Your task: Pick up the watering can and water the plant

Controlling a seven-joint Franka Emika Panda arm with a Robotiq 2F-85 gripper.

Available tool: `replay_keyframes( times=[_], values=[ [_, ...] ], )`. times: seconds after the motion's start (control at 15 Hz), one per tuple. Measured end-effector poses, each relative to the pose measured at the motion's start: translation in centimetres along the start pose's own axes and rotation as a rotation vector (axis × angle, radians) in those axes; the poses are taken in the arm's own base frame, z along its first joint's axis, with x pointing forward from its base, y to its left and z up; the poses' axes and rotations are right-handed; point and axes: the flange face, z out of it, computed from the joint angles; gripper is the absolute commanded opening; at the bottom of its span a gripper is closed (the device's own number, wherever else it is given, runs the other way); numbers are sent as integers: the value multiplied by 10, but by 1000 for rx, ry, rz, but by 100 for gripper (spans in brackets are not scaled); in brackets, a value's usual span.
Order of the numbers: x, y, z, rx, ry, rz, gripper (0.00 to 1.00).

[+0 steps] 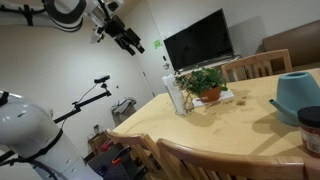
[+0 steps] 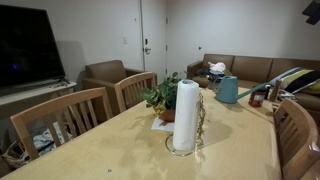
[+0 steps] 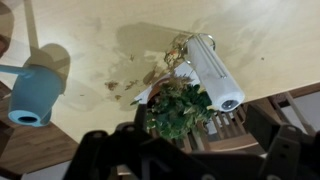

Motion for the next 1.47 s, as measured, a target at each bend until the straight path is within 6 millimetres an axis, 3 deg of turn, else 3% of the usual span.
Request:
replay_keyframes(
  times=[0.27, 0.6, 0.87, 1.07, 1.47],
  values=[
    [7, 45, 8, 3, 65, 123, 100],
    [9, 90, 57, -22, 30, 262, 100],
    [14, 123, 98, -140, 27, 425, 100],
    [18, 133, 117, -203, -6, 494, 100],
    [21, 136, 116, -232, 6, 509, 100]
  ],
)
